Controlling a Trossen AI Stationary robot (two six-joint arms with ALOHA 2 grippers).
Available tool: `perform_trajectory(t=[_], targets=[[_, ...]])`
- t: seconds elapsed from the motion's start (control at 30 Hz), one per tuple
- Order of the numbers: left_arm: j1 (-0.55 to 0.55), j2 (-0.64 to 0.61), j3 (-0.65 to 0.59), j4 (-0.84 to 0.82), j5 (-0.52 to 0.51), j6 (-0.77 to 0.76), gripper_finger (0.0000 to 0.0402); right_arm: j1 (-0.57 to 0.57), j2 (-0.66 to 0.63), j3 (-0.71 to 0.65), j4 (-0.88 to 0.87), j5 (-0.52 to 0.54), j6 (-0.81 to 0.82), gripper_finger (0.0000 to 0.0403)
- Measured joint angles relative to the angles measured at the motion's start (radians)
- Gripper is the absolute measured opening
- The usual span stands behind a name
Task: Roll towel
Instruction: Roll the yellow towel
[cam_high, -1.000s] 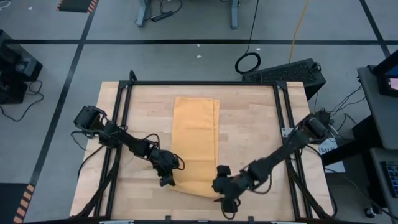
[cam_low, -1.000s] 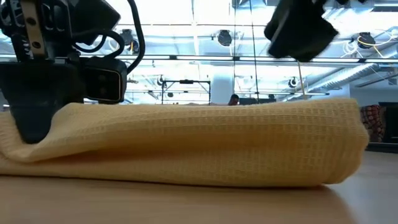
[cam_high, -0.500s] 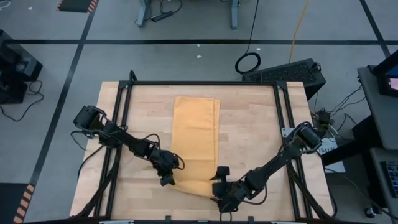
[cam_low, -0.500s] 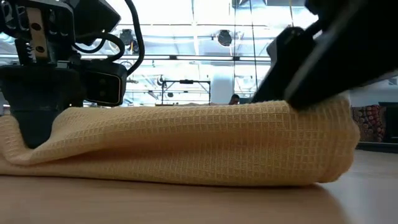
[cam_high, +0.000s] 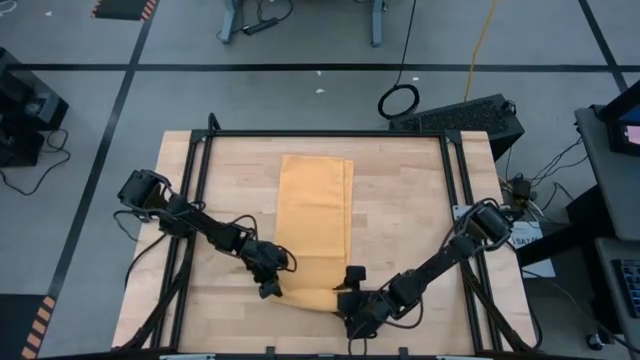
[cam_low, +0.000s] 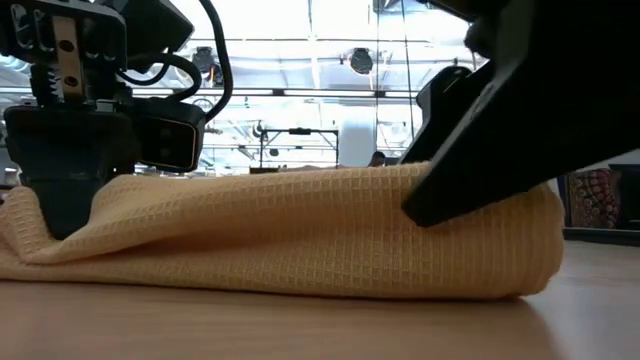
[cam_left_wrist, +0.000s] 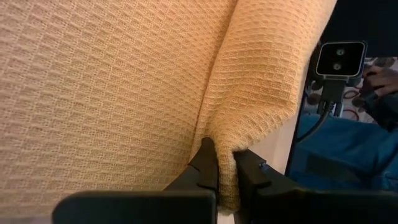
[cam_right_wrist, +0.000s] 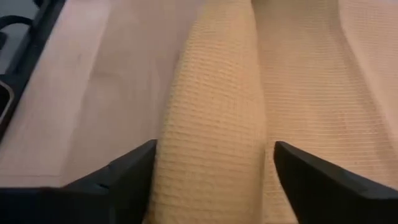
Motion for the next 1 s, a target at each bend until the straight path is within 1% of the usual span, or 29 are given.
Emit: perform_trajectory(t=[0.07,0.17,0.3,0.4,0.5,0.57,0.63,0.73,0.83,0.93,1.0], targets=[[0.000,0.000,0.000,-0.001,0.000,-0.001,0.0013,-0.007,0.000,0.000,0.006,-0.027,-0.001,0.0263],[0.000,0.000,0.000,-0.001,0.000,-0.026,0.0013,-0.012,0.000,0.000,0.006,-0.068,0.004,0.0203],[0.000,0.000,0.000,0.003,0.000,-0.029,0.0015,-0.018,0.000,0.000,0.006,-0.096,0.089,0.0115],[-0.001,0.000,-0.001,0.003,0.000,-0.029,0.0028,-0.032,0.000,0.000,0.001,-0.123,0.173,0.0058],[-0.001,0.000,-0.001,0.002,0.000,-0.063,0.0051,-0.055,0.000,0.000,0.000,-0.184,0.214,0.0016],[-0.001,0.000,-0.001,0.009,0.012,-0.073,0.0074,-0.072,-0.001,0.000,0.002,-0.229,0.231,0.0008],[-0.001,-0.012,-0.003,0.012,0.030,-0.050,0.0102,-0.088,-0.001,0.000,0.002,-0.253,0.245,0.0014],[-0.001,-0.046,-0.007,-0.020,0.046,-0.001,0.0155,-0.111,-0.001,0.000,-0.002,-0.263,0.264,0.0022],[0.002,-0.107,-0.006,-0.057,0.082,0.030,0.0210,-0.137,-0.001,0.000,-0.002,-0.304,0.264,0.0017],[0.002,-0.175,-0.004,-0.150,0.093,0.072,0.0257,-0.158,-0.001,0.000,-0.002,-0.337,0.263,0.0008],[-0.005,-0.228,-0.004,-0.219,0.090,0.102,0.0279,-0.170,-0.001,0.000,-0.002,-0.356,0.263,0.0006]])
